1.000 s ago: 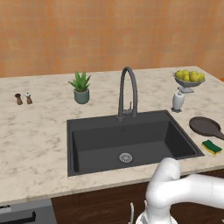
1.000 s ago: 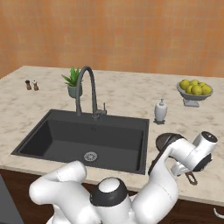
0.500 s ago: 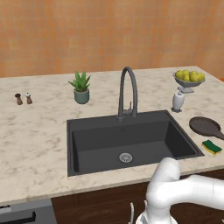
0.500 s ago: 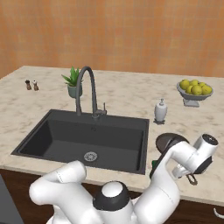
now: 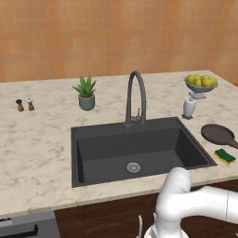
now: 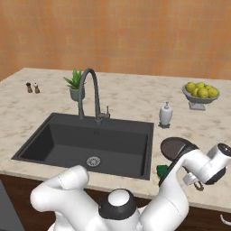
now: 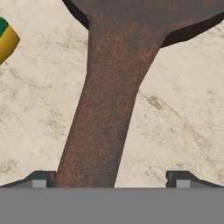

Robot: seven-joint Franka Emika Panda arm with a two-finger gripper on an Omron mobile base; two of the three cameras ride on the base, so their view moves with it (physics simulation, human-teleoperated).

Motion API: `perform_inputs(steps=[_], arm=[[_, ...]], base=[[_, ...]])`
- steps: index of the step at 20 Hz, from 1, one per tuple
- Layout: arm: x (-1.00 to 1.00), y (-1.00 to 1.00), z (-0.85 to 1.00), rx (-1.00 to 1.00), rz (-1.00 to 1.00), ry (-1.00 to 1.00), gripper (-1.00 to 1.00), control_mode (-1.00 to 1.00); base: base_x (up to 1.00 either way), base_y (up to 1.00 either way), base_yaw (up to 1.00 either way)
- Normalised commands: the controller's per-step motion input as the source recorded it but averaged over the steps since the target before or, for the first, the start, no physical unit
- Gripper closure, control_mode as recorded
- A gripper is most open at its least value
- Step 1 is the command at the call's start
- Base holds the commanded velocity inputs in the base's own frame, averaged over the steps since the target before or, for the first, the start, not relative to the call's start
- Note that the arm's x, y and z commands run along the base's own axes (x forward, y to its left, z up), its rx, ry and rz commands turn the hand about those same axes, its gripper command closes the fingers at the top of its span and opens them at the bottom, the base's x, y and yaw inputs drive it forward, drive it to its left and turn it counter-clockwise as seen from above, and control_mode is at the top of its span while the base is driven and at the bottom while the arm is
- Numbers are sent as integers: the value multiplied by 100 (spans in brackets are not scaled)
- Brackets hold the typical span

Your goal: Pick the pan and sponge and place them into the sink. Then turn on the water.

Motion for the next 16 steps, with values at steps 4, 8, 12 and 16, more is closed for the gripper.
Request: perform_inputs(steps=[4,8,12,16], arm=[[0,-20,0,37,11,-6,-100,-100],[0,-15,-3,40,15,0,-100,-100],[0,-5,-8,6,15,0,-100,-100],[0,4,-17,0,4,0,-100,-100]], base=[[0,0,0],[0,0,0],[0,0,0],[0,0,0]])
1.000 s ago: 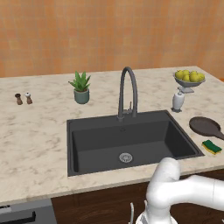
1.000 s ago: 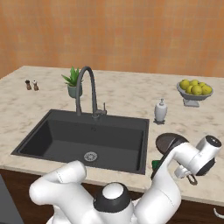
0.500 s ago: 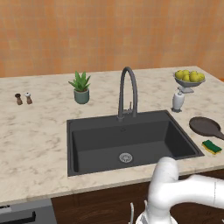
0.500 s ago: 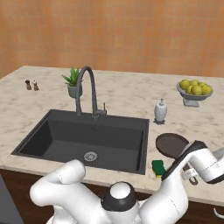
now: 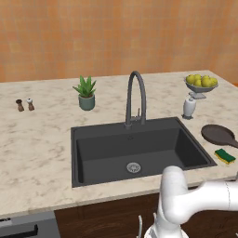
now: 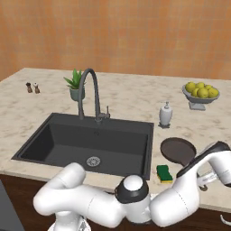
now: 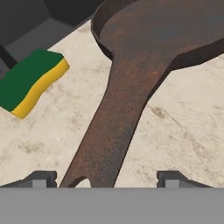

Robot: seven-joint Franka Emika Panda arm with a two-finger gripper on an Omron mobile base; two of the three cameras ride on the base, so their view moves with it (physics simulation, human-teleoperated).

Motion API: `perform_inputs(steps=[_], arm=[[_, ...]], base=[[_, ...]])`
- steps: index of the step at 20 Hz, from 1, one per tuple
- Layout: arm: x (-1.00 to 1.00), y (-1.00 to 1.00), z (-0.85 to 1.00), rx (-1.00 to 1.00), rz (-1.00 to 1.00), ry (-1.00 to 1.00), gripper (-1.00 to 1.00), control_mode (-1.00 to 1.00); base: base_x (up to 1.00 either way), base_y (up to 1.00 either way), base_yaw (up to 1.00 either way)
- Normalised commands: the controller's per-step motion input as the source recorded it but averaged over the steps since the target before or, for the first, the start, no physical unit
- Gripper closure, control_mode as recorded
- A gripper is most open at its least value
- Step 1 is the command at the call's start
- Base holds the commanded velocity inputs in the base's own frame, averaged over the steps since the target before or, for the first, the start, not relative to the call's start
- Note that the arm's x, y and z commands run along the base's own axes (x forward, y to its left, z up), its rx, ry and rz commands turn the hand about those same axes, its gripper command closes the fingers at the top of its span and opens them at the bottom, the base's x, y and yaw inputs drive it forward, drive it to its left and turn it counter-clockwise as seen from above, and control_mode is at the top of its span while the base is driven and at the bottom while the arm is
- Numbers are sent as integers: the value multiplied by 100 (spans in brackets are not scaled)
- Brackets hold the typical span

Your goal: Pick the pan and sponge and place them into the sink. Then turn on the water.

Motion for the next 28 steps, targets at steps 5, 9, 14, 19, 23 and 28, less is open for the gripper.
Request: perform_inputs(steps=[5,9,14,19,23,28], arm=[[0,8,-26,0,1,6,-100,-100],[-16,67,-43,1,0,5,-100,-100],[-14,95,-49,0,0,5,-100,-100],[-27,100,-72,0,-3,1,-100,-100],[-14,85,-76,0,-10,0,-100,-100],[-3,66,-56,0,-28,0,-100,-100]], base=[[0,0,0],[0,0,0],[0,0,0],[0,0,0],[0,0,0],[0,0,0]])
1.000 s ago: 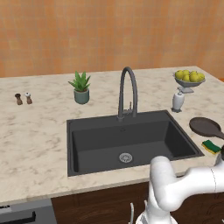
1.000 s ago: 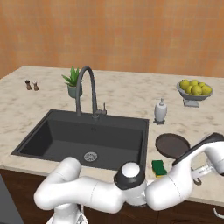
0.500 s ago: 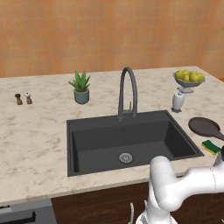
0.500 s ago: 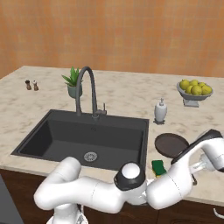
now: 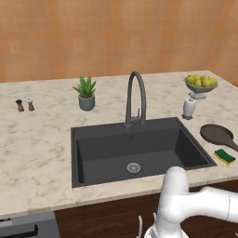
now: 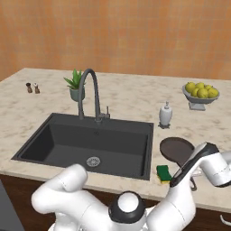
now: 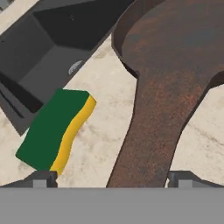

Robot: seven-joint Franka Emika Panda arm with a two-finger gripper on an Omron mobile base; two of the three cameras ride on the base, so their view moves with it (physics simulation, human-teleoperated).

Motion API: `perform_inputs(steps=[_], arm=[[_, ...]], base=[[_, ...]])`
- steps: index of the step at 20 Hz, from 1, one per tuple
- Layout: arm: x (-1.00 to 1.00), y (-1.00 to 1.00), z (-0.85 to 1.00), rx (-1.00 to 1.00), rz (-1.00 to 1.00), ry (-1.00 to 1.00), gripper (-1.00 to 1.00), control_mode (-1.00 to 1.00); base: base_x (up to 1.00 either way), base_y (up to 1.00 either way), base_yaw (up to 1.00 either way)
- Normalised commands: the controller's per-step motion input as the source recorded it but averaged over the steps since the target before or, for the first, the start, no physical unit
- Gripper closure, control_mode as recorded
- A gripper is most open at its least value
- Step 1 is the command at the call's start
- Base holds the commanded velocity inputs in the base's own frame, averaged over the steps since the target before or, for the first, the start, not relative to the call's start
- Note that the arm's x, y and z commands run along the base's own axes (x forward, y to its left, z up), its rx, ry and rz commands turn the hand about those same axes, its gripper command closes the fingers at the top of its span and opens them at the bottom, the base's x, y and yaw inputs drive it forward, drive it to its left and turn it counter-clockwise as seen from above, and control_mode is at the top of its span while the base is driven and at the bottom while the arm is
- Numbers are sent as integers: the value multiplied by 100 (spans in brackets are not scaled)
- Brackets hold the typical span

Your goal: Pick the pan and sponge and place them into the sink. Then turn on the water.

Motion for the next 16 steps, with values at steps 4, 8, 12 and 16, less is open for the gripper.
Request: perform_inputs(steps=[4,8,12,16], arm=[[0,46,-50,-2,-16,0,-100,-100],[0,66,-63,-9,-15,0,-100,-100],[0,60,-40,-9,-18,0,-100,-100],[6,24,-50,-3,-14,3,100,-100]], base=[[0,0,0],[0,0,0],[0,0,0],[0,0,0]])
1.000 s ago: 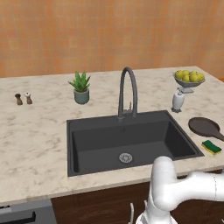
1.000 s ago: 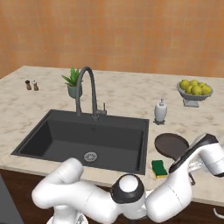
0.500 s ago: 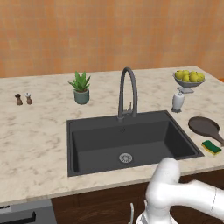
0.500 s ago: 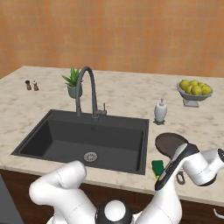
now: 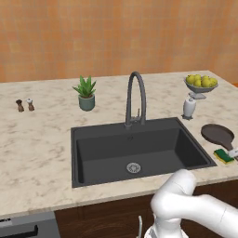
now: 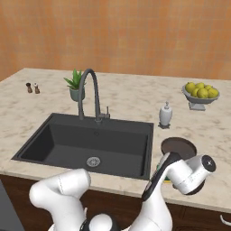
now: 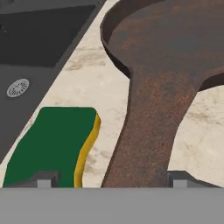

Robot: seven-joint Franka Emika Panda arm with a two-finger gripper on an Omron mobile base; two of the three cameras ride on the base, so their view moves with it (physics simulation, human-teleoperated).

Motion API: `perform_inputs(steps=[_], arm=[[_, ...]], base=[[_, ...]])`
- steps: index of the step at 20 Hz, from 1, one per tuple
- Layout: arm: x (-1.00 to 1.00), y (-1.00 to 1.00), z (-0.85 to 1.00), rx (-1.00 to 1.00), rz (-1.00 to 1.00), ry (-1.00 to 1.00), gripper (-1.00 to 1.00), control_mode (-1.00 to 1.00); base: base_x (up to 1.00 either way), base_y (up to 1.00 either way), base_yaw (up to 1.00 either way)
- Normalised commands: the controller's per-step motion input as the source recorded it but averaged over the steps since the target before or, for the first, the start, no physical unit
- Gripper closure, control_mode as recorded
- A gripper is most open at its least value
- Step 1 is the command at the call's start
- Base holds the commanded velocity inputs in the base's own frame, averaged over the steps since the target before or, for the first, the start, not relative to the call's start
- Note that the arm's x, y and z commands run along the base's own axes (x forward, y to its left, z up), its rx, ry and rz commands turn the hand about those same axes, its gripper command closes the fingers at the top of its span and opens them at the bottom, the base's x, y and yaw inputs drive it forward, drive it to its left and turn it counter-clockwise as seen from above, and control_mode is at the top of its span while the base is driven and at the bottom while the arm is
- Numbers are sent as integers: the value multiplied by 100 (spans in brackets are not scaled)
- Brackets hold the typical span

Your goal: Pick the pan and sponge and place them into the sink. Then turn on the water.

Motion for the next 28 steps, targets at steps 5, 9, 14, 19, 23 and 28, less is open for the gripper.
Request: perform_inputs(steps=[5,9,14,19,23,28], arm=[[0,0,2,0,-5,1,100,-100],[0,12,44,0,-1,-2,100,-100],[-2,14,58,0,0,-6,100,-100],[-34,65,24,3,5,0,100,-100],[-28,98,18,-1,21,0,100,-100],[-6,100,13,-11,36,0,100,-100]], base=[[0,0,0],[0,0,0],[0,0,0],[0,0,0],[0,0,0],[0,0,0]])
